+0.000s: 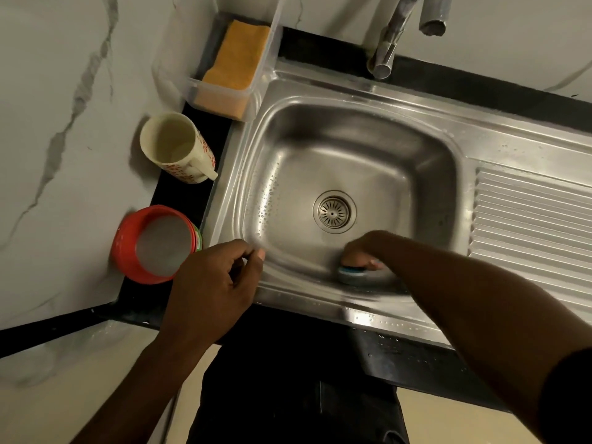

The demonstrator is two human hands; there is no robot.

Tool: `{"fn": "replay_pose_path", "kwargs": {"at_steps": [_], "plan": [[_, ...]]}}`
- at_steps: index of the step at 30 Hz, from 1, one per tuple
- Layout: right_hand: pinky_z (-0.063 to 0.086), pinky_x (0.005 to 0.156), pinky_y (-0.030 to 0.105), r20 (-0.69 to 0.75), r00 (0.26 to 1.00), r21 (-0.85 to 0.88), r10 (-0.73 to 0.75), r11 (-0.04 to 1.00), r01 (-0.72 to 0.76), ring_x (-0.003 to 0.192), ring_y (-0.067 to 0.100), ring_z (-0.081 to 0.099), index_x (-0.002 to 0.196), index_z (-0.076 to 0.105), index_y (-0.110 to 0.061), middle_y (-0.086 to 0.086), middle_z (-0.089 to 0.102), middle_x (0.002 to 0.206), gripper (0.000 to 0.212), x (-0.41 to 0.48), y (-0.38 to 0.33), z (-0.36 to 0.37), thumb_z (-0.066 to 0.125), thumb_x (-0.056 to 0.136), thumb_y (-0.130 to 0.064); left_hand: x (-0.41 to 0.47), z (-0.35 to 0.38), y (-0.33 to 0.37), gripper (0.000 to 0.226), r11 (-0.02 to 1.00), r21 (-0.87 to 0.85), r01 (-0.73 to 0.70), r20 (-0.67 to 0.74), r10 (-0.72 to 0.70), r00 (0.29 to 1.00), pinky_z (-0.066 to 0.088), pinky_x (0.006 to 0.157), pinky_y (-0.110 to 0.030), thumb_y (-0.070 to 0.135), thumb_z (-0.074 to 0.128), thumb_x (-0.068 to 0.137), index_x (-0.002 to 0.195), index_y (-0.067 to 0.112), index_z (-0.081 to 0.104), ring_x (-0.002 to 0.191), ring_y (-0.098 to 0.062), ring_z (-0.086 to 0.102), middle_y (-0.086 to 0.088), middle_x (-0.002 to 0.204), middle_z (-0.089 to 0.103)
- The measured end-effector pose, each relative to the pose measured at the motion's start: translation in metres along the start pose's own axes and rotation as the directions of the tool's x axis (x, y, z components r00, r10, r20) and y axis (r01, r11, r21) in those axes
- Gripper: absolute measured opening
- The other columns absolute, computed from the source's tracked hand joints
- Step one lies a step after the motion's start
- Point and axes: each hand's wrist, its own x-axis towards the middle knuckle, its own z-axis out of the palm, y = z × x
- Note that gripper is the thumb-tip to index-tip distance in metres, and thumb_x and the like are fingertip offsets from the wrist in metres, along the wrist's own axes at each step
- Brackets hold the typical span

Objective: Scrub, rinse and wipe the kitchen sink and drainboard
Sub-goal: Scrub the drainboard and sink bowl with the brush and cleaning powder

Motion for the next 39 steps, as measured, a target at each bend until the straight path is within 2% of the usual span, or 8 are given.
{"fn": "replay_pose_path", "kwargs": {"at_steps": [5,11,16,21,27,32,35,39], "plan": [[0.045,0.051,0.026,-0.202,0.948,0.110,-0.248,0.956,0.273,0.055,0.025,0.058,0.103,0.066,0.014,0.036,0.066,0.084,0.041,0.005,-0.081,-0.001,0.040,0.103,-0.018,0.001,0.004,0.001,0.025,1.000,-0.011,-0.006,0.030,0.006,1.000,0.046,0.050,-0.032,0.032,0.064,0.102,0.078,0.025,0.065,0.052,-0.018,0.057,0.006,0.055,0.055],[0.036,0.040,0.022,-0.131,0.974,0.177,-0.187,0.962,0.209,0.048,0.014,0.041,0.080,0.053,-0.009,0.005,0.046,0.067,0.032,-0.007,-0.030,0.007,0.041,0.108,-0.019,0.003,0.001,0.004,0.027,0.999,0.023,-0.035,0.044,0.034,0.998,0.047,0.050,-0.035,0.035,0.064,0.102,0.077,0.026,0.064,0.051,-0.017,0.056,0.005,0.054,0.054],[0.036,0.042,0.019,-0.013,1.000,0.380,-0.016,0.925,0.020,0.041,0.009,0.040,0.092,0.056,-0.010,0.000,0.047,0.066,0.029,-0.011,0.040,0.015,0.044,0.109,-0.031,0.003,-0.010,-0.002,0.027,0.998,0.039,-0.044,0.016,0.043,0.999,0.048,0.050,-0.039,0.037,0.064,0.102,0.077,0.025,0.066,0.049,-0.018,0.055,0.006,0.054,0.054],[0.025,0.041,0.017,-0.001,0.985,0.376,-0.170,0.913,0.158,0.039,0.008,0.027,0.075,0.050,-0.013,-0.004,0.034,0.056,0.034,-0.036,-0.016,0.006,0.043,0.106,-0.027,0.001,-0.021,-0.011,0.033,0.999,0.014,-0.041,-0.007,0.041,0.999,0.048,0.048,-0.041,0.044,0.059,0.102,0.075,0.026,0.063,0.048,-0.018,0.055,0.006,0.053,0.053],[0.021,0.038,0.016,-0.081,0.956,0.572,-0.282,0.772,0.277,0.040,0.008,0.024,0.078,0.048,-0.016,-0.004,0.033,0.056,0.040,-0.063,-0.074,0.000,0.041,0.108,-0.041,-0.005,-0.037,-0.017,0.029,0.999,-0.008,-0.037,-0.055,0.037,0.998,0.050,0.048,-0.036,0.038,0.061,0.101,0.078,0.023,0.066,0.049,-0.017,0.056,0.009,0.056,0.056],[0.024,0.035,0.017,-0.210,0.912,0.859,-0.353,0.378,0.344,0.047,0.006,0.027,0.091,0.056,-0.017,-0.004,0.039,0.064,0.031,-0.081,-0.065,0.011,0.046,0.107,-0.042,-0.017,-0.056,-0.022,0.030,1.000,0.017,0.010,-0.125,-0.008,0.992,0.049,0.048,-0.021,0.027,0.068,0.098,0.070,0.026,0.060,0.051,-0.017,0.057,0.009,0.056,0.055],[0.025,0.038,0.018,-0.397,0.837,0.826,-0.378,0.250,0.505,0.049,0.008,0.028,0.096,0.048,-0.016,-0.001,0.041,0.067,0.030,-0.111,-0.079,0.008,0.051,0.106,-0.044,-0.025,-0.064,-0.029,0.029,0.998,0.055,0.037,-0.180,-0.026,0.983,0.053,0.049,-0.030,0.029,0.068,0.098,0.070,0.021,0.063,0.055,-0.021,0.060,0.010,0.062,0.054],[0.029,0.044,0.023,-0.595,0.657,0.603,-0.463,0.283,0.746,0.053,0.012,0.035,0.099,0.047,-0.013,0.006,0.049,0.073,0.027,-0.162,-0.116,0.002,0.057,0.106,-0.038,-0.036,-0.072,-0.046,0.029,0.996,0.045,0.082,-0.177,-0.073,0.982,0.042,0.046,-0.019,0.040,0.060,0.100,0.075,0.024,0.064,0.049,-0.015,0.057,0.009,0.053,0.054]]}}
